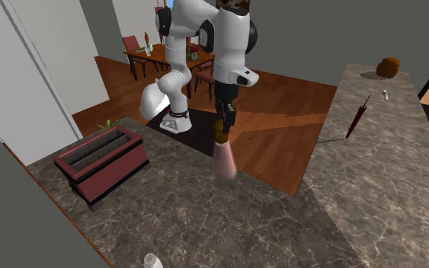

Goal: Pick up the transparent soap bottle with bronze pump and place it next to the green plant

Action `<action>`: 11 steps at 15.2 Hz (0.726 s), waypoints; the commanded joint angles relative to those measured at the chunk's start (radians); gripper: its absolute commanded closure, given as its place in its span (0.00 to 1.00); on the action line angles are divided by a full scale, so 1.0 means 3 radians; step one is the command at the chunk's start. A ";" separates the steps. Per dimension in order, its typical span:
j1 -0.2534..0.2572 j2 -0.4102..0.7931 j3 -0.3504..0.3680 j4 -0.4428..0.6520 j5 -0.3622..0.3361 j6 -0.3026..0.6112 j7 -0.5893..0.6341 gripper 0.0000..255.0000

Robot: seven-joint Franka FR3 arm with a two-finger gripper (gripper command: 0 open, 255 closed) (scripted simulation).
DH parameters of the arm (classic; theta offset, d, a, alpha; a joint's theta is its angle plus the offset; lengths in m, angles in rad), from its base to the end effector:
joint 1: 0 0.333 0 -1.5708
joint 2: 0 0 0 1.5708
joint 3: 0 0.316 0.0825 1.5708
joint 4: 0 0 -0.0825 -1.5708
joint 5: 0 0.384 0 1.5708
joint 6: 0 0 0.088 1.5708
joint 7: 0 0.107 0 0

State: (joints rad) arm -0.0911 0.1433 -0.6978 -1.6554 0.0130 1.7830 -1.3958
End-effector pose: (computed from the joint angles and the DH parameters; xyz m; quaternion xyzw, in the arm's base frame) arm 0.4386 -0.4089 0.5382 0.9530 0.3001 -0.0310 0.0261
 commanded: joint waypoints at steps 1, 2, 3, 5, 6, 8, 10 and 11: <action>-0.0004 -0.0004 -0.0004 0.0087 -0.0002 -0.0089 -0.0007 1.00; -0.0007 0.0000 -0.0005 0.0136 0.0000 -0.0135 -0.0011 1.00; -0.0011 0.0004 -0.0006 0.0185 0.0004 -0.0181 -0.0015 1.00; -0.0019 0.0017 -0.0009 0.0288 0.0012 -0.0274 -0.0025 1.00; -0.0024 0.0024 -0.0011 0.0341 0.0017 -0.0321 -0.0030 1.00; -0.0035 0.0043 -0.0015 0.0452 0.0030 -0.0416 -0.0043 1.00; -0.0049 0.0067 -0.0019 0.0568 0.0046 -0.0512 -0.0058 1.00; -0.0057 0.0081 -0.0021 0.0628 0.0055 -0.0562 -0.0065 1.00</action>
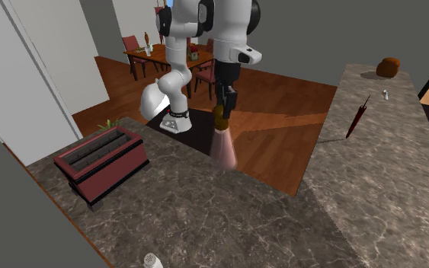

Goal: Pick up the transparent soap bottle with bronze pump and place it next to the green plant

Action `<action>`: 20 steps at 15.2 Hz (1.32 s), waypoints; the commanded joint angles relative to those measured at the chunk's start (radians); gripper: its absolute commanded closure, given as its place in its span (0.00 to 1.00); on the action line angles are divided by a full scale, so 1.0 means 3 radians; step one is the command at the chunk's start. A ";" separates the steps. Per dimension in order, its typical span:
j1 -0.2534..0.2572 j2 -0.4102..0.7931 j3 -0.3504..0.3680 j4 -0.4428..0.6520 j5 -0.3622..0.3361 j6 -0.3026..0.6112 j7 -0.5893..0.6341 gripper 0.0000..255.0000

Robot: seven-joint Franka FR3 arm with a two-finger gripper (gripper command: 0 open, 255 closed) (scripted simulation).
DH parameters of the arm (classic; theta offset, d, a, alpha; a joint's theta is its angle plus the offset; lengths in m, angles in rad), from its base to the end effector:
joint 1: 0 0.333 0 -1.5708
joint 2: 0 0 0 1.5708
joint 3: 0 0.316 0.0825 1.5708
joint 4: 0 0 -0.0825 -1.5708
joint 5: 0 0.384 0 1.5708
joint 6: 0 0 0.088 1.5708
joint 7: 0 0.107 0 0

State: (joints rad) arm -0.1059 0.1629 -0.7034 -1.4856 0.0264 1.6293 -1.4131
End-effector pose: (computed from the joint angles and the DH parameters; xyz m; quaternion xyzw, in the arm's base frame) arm 0.4375 -0.4090 0.5965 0.9531 0.3001 -0.0310 0.0261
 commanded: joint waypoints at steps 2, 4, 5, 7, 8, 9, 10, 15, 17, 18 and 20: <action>-0.0027 0.0047 -0.0006 0.0188 0.0031 -0.0149 -0.0025 1.00; -0.0049 0.0084 -0.0011 0.0320 0.0056 -0.0252 -0.0044 1.00; -0.0062 0.0105 -0.0014 0.0389 0.0070 -0.0304 -0.0054 1.00; -0.0091 0.0150 -0.0019 0.0534 0.0101 -0.0411 -0.0076 1.00; -0.0107 0.0176 -0.0022 0.0610 0.0119 -0.0467 -0.0088 1.00; -0.0126 0.0203 -0.0024 0.0688 0.0138 -0.0523 -0.0100 1.00; -0.0146 0.0232 -0.0027 0.0770 0.0158 -0.0580 -0.0113 1.00; -0.0280 0.0410 -0.0038 0.1230 0.0283 -0.0891 -0.0181 1.00; -0.0215 0.0260 -0.0051 0.1105 0.0186 -0.0890 -0.0172 1.00; -0.0128 0.0081 -0.0063 0.0916 0.0068 -0.0845 -0.0146 1.00; 0.0012 -0.0266 -0.0062 0.0588 -0.0167 -0.0790 -0.0079 1.00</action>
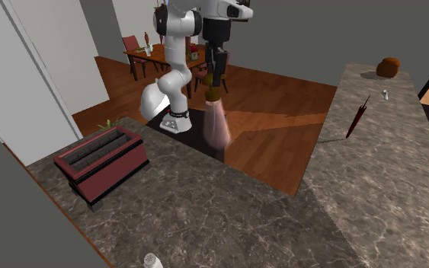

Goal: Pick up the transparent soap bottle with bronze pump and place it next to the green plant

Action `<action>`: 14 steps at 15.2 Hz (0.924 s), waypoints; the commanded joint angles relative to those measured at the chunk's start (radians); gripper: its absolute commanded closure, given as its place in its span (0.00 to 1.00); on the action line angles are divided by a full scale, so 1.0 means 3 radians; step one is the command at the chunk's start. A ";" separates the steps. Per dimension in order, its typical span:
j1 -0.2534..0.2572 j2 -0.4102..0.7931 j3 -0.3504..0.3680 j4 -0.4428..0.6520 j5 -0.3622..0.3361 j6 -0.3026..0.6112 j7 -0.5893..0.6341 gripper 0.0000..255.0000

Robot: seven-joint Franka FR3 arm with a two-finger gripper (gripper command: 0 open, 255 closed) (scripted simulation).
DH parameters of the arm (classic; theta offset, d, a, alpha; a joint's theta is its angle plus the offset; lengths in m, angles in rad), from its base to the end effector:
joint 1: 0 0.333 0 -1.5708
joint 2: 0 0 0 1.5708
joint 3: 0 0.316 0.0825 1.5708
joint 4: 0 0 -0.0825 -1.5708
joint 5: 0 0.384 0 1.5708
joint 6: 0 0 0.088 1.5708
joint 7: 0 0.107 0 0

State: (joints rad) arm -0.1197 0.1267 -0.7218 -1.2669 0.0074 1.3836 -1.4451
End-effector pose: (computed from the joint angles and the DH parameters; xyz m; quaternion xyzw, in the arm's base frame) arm 0.3986 -0.3960 0.6935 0.9531 0.3000 -0.0303 0.0256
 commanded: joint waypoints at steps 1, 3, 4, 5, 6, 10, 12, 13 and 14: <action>0.0105 -0.0314 0.0016 -0.0284 -0.0219 0.0043 0.0066 1.00; 0.0169 -0.0640 0.0069 -0.0539 -0.0435 0.0044 0.0144 1.00; 0.0184 -0.0795 0.0106 -0.0652 -0.0535 0.0033 0.0182 1.00; 0.0189 -0.0946 0.0146 -0.0757 -0.0629 0.0016 0.0217 1.00; 0.0186 -0.1092 0.0189 -0.0855 -0.0715 -0.0007 0.0248 1.00; 0.0116 -0.1621 0.0369 -0.1183 -0.0997 -0.0141 0.0332 1.00; 0.0058 -0.1857 0.0456 -0.1313 -0.1105 -0.0227 0.0348 1.00; 0.0027 -0.1970 0.0496 -0.1371 -0.1154 -0.0274 0.0350 1.00; -0.0004 -0.2078 0.0534 -0.1423 -0.1199 -0.0324 0.0349 1.00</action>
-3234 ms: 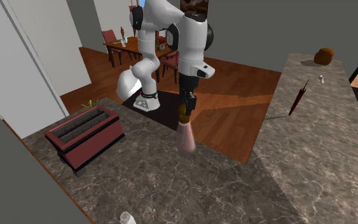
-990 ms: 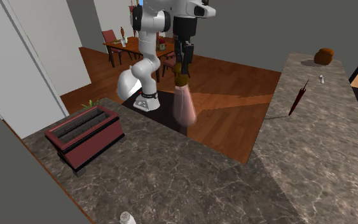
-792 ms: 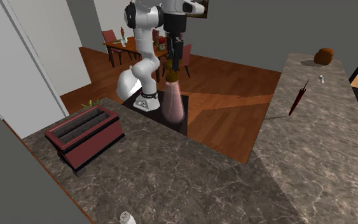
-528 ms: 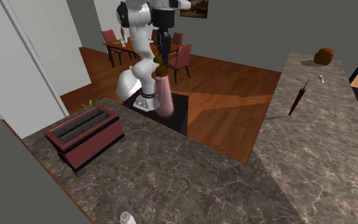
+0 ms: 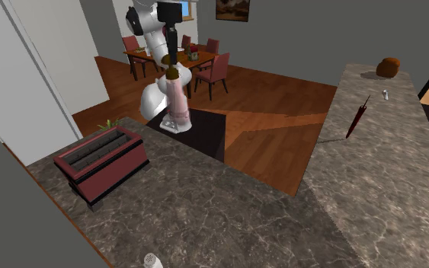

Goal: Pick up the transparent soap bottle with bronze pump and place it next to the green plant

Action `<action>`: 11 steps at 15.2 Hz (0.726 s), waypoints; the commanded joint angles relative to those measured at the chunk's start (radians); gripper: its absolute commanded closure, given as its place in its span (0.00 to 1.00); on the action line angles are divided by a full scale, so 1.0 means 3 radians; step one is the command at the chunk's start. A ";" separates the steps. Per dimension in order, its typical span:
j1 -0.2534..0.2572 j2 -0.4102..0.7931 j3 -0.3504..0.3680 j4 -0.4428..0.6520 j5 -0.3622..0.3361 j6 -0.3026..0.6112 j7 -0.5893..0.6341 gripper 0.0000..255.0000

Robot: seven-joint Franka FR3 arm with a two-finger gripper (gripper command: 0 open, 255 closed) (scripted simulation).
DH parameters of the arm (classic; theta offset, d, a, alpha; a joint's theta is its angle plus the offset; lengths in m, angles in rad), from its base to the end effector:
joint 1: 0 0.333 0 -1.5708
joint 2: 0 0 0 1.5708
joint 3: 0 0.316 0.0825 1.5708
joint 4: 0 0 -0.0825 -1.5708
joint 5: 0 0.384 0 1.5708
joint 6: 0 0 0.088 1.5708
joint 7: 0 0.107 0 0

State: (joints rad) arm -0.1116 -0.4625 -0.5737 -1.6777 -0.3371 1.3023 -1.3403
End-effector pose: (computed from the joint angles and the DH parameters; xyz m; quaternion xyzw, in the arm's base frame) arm 0.2275 -0.3429 0.7243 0.9531 0.3001 -0.0306 0.0258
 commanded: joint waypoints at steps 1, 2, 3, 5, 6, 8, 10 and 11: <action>-0.0064 -0.0219 0.0077 -0.0102 -0.0092 -0.0104 -0.0005 1.00; -0.0098 -0.0320 0.0113 -0.0146 -0.0131 -0.0156 -0.0014 1.00; -0.0132 -0.0419 0.0146 -0.0185 -0.0167 -0.0211 -0.0026 1.00; -0.0201 -0.0606 0.0207 -0.0250 -0.0236 -0.0325 -0.0059 1.00; -0.0235 -0.0695 0.0235 -0.0275 -0.0268 -0.0384 -0.0080 1.00; -0.0303 -0.0864 0.0287 -0.0315 -0.0329 -0.0506 -0.0132 1.00; -0.0368 -0.1022 0.0331 -0.0337 -0.0390 -0.0632 -0.0194 1.00; -0.0401 -0.1096 0.0351 -0.0342 -0.0420 -0.0696 -0.0230 1.00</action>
State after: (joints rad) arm -0.2193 -0.7595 -0.4775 -1.7678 -0.4520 1.1125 -1.4002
